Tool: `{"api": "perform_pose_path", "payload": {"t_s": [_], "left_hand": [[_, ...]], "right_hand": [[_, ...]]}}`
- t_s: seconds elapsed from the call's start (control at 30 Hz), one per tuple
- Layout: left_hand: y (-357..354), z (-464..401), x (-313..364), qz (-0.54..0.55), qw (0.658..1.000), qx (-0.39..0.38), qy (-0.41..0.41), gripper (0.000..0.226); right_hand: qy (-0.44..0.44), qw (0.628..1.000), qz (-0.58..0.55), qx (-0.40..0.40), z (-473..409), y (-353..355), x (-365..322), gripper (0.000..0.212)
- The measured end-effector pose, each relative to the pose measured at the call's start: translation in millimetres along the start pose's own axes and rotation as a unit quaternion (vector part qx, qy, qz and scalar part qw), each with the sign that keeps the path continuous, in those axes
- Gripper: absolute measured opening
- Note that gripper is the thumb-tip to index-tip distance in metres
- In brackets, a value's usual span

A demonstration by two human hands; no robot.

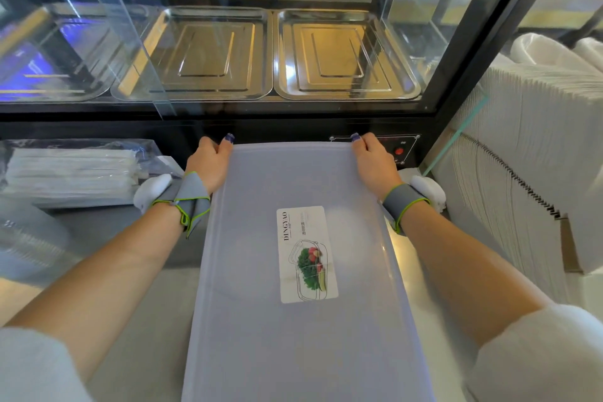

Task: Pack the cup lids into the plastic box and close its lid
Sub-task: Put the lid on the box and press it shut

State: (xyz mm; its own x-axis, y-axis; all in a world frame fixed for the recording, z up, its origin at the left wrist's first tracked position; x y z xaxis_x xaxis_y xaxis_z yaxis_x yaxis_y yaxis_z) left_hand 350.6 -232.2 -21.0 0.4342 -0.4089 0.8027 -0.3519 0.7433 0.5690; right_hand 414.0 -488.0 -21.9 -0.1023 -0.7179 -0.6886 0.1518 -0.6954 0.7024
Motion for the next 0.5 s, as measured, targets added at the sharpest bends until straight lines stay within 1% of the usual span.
{"api": "perform_pose_path", "payload": {"t_s": [0.03, 0.1, 0.17, 0.27, 0.4, 0.5], "left_hand": [[2.6, 3.1, 0.3, -0.009, 1.000, 0.006, 0.010, 0.037], [9.0, 12.3, -2.8, -0.031, 0.999, 0.005, 0.023, 0.053], [12.0, 25.6, -12.9, -0.063, 0.997, -0.021, 0.027, 0.062], [12.0, 50.9, -30.3, -0.086, 0.995, -0.051, 0.026, 0.064], [9.5, 72.5, -36.4, -0.114, 0.993, -0.029, 0.023, 0.060], [10.4, 69.5, -36.5, -0.123, 0.992, -0.011, 0.031, 0.060]], "right_hand": [[-0.017, 1.000, 0.001, -0.007, 3.2, 1.3, 1.6, 0.040], [-0.034, 0.999, 0.018, -0.026, 14.0, 2.2, 9.0, 0.051], [-0.030, 0.997, 0.051, -0.052, 27.4, 1.5, 20.0, 0.049], [-0.028, 0.994, 0.076, -0.074, 43.8, -0.7, 32.1, 0.040], [-0.013, 0.997, 0.060, -0.047, 52.1, -3.5, 29.1, 0.036], [0.000, 0.999, 0.050, -0.021, 50.5, -7.5, 20.1, 0.044]]}}
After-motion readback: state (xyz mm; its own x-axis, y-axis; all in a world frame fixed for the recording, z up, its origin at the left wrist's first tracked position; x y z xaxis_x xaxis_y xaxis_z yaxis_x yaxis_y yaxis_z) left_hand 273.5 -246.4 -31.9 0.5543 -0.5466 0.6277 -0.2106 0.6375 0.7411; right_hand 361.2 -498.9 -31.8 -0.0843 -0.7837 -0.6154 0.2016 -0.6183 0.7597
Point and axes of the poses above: each hand's wrist, its own z-axis away from the middle knuckle, its own y-axis out of the back of the hand, x = y × z, the point moved 5 cm from there along -z, towards the middle knuckle, and after that the axes turned 8 degrees about z, right-handed, at the moved point
